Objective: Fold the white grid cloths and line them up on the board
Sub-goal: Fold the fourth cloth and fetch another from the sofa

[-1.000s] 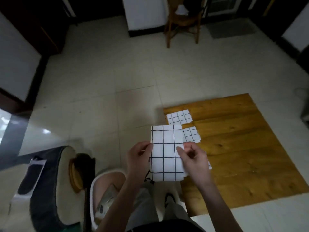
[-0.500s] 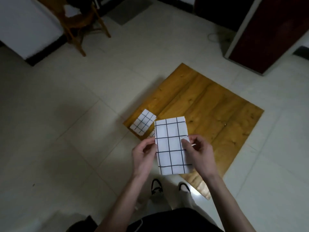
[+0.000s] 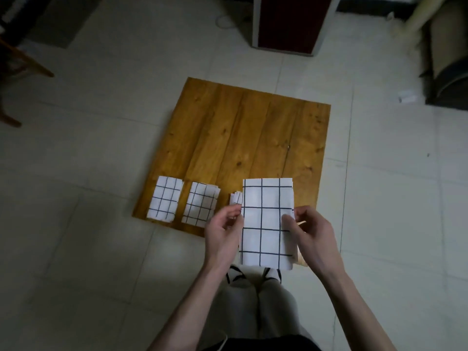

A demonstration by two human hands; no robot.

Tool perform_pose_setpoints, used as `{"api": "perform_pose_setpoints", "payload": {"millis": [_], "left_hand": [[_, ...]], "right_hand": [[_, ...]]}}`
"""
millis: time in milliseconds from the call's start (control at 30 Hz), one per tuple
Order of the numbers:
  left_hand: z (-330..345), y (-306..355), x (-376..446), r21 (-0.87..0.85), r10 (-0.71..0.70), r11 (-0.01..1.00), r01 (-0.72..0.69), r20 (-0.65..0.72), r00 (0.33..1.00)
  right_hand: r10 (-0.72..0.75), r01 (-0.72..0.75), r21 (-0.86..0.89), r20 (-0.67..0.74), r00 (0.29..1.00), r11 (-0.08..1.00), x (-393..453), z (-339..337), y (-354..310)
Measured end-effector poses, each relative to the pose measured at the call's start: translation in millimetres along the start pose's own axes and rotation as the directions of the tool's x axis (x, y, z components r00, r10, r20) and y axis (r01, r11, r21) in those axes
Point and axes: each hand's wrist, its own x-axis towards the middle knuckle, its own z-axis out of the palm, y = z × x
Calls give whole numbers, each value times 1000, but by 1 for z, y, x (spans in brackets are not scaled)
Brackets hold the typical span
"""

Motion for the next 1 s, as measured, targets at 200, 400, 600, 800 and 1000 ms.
{"api": "perform_pose_setpoints", "payload": {"millis": [200,400,600,800,1000], "left_hand": [[45,-54,23,62,2,998,-4,35,999],[82,-122,51,116,-19,993,15,32,999],[116,-182,77,210,-69,976,58,42,997],[149,-222,92,298,-43,954,24,57,997],[168,-252,101,461,89,879,-122,92,992]], "right_hand": [[89,-89,4,-90,992,996,11,-1,76],[120,-122,-18,-103,987,992,37,7,156],[136,-142,-42,-122,983,989,72,14,218],[114,-139,-165,-155,981,976,102,16,272],[49,-129,-364,-220,974,922,121,21,310]]}}
